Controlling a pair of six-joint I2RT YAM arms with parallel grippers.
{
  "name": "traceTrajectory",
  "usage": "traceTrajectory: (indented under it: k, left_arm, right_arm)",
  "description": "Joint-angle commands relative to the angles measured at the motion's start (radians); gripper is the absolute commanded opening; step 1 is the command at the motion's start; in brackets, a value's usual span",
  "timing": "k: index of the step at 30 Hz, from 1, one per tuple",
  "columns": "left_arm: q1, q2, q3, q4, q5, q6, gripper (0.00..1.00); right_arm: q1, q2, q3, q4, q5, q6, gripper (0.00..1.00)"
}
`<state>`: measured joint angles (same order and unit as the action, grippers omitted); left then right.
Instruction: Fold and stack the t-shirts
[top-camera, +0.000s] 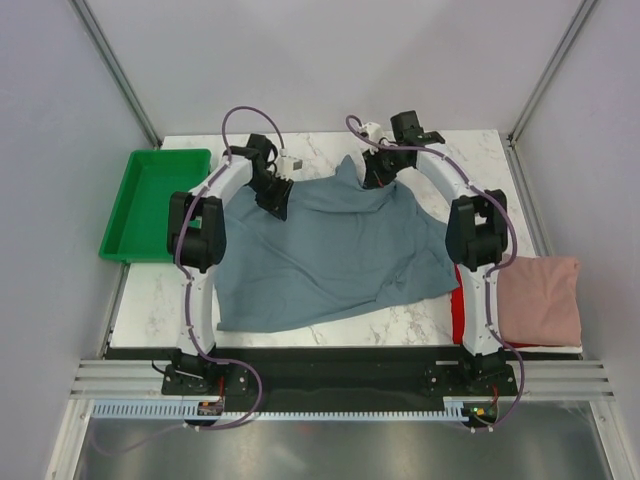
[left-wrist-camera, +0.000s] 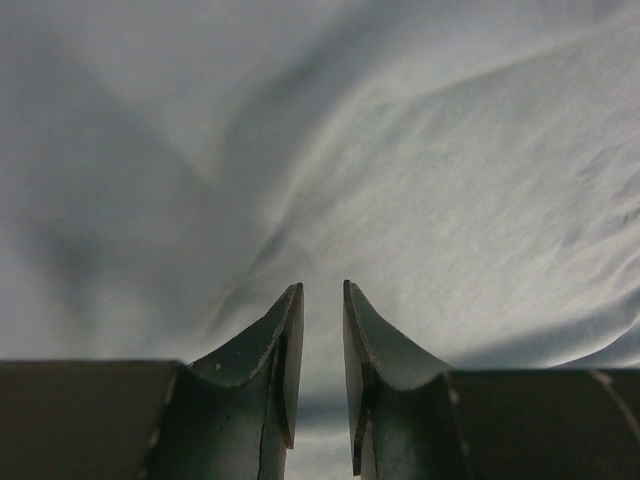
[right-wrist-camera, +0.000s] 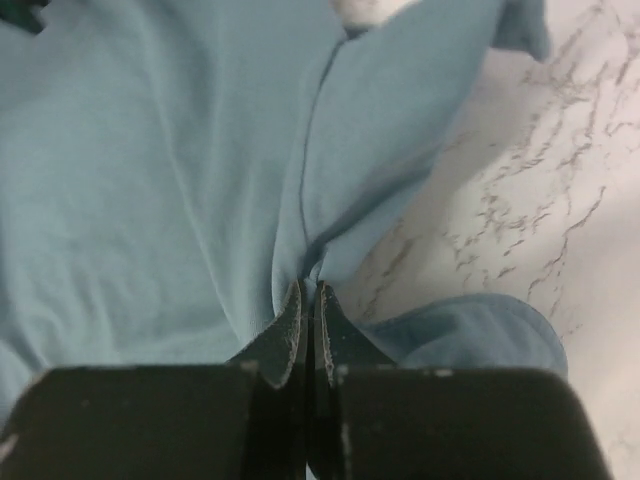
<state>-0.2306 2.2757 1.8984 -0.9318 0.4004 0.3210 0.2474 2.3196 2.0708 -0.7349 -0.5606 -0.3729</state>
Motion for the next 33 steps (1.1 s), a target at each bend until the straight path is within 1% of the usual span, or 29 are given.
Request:
traceTrajectory:
  k: [1,4,6,7,8,10,11,13,14,15,17,18,21,23,27,28,31,33]
  left_arm:
    - [0.017,-0.039,0.047,0.022,0.031,-0.034,0.30]
    - [0.030,-0.059,0.064,0.025,0.037,-0.043,0.30]
    - [0.037,-0.079,0.068,0.027,0.038,-0.049,0.30]
    - [0.045,-0.085,0.068,0.028,0.040,-0.049,0.31]
    - [0.048,-0.090,0.068,0.028,0.043,-0.051,0.31]
    - [0.057,-0.097,0.068,0.030,0.049,-0.050,0.31]
    - [0.062,-0.099,0.070,0.033,0.051,-0.046,0.32]
    - [0.066,-0.088,0.080,0.037,0.046,-0.043,0.32]
    - [0.068,-0.084,0.088,0.037,0.045,-0.045,0.32]
    - [0.071,-0.078,0.108,0.037,0.038,-0.048,0.32]
    - [0.073,-0.064,0.129,0.037,0.035,-0.060,0.32]
    - [0.073,-0.062,0.145,0.039,0.035,-0.065,0.32]
    - [0.073,-0.065,0.154,0.037,0.031,-0.071,0.32]
    - [0.071,-0.070,0.149,0.037,0.018,-0.063,0.32]
    - [0.073,-0.096,0.130,0.030,-0.023,-0.037,0.32]
    - [0.071,-0.100,0.126,0.027,-0.029,-0.028,0.32]
    - [0.073,-0.102,0.137,-0.002,-0.049,-0.013,0.33]
    - [0.073,-0.101,0.154,-0.027,-0.052,-0.007,0.33]
  right_arm:
    - [0.096,-0.160,-0.104,-0.101,0.031,-0.139,0.00]
    - [0.183,-0.215,-0.216,-0.175,0.118,-0.230,0.01]
    - [0.251,-0.230,-0.262,-0.237,0.163,-0.257,0.10]
    - [0.271,-0.230,-0.293,-0.263,0.209,-0.285,0.16]
    - [0.289,-0.230,-0.311,-0.283,0.229,-0.293,0.35]
    - [0.335,-0.227,-0.336,-0.349,0.269,-0.299,0.46]
    - [0.337,-0.235,-0.336,-0.350,0.289,-0.276,0.47]
    - [0.302,-0.255,-0.315,-0.316,0.269,-0.227,0.47]
    - [0.281,-0.276,-0.302,-0.293,0.248,-0.175,0.47]
    - [0.238,-0.287,-0.292,-0.234,0.242,-0.150,0.48]
    - [0.192,-0.298,-0.255,-0.167,0.245,-0.101,0.50]
    - [0.147,-0.295,-0.238,-0.122,0.245,-0.060,0.50]
    - [0.078,-0.234,-0.160,-0.107,0.216,-0.003,0.49]
    - [0.056,-0.191,-0.126,-0.112,0.190,-0.003,0.46]
    - [0.006,-0.132,-0.100,-0.110,0.084,-0.009,0.46]
    - [0.003,-0.103,-0.086,-0.110,0.036,-0.012,0.45]
    - [-0.010,-0.056,-0.045,-0.110,-0.033,-0.015,0.44]
    - [-0.016,0.001,-0.012,-0.112,-0.068,-0.006,0.40]
